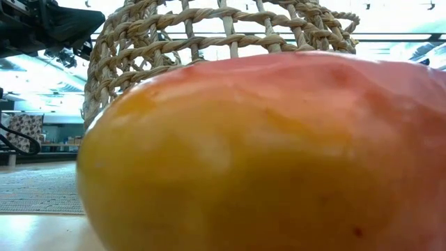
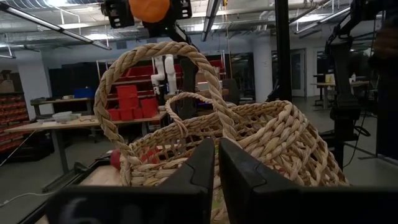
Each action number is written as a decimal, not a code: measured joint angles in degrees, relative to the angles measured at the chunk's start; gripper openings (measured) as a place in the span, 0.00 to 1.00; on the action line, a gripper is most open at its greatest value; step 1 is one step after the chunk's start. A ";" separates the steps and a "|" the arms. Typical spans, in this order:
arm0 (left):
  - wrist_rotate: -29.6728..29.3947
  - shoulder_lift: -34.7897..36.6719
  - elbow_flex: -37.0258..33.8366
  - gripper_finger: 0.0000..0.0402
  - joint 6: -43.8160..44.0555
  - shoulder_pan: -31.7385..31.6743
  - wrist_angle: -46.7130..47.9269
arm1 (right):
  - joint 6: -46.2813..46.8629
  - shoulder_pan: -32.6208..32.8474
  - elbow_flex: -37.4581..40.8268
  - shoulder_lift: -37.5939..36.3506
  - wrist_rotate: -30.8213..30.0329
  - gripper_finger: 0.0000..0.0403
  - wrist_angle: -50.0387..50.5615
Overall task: Build produce basket
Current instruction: Put the orange into the brown basket
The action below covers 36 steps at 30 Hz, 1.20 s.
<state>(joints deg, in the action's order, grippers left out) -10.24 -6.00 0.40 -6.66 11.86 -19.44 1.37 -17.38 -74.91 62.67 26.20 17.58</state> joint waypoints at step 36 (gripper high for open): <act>0.00 0.00 0.00 0.07 0.00 0.00 0.00 | -87.29 28.83 0.00 21.91 -80.75 0.82 -5.54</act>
<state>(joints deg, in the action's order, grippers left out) -10.24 -6.00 0.40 -6.66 11.86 -19.44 -85.92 11.45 -74.91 84.58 -54.55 12.05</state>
